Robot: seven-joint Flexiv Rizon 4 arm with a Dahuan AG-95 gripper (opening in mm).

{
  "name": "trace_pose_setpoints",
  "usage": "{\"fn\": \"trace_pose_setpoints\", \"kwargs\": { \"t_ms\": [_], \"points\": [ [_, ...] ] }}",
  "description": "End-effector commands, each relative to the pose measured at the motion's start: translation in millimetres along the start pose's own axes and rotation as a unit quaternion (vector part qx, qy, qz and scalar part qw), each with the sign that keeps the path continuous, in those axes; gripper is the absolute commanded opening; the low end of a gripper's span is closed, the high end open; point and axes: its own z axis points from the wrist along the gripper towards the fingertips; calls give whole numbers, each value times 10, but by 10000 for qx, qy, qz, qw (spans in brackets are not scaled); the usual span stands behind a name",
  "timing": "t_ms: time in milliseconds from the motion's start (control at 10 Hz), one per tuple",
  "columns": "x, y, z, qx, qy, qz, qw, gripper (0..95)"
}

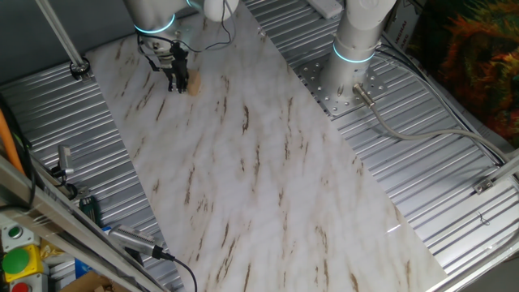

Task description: Approach and touch the side of the small block

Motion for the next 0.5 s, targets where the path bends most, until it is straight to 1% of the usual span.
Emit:
{"fn": "trace_pose_setpoints", "kwargs": {
  "t_ms": [100, 500],
  "points": [
    [-5, 6, -5, -15, -9, -25, 10000, 0],
    [-5, 8, -6, 14, -34, 35, 10000, 0]
  ]
}}
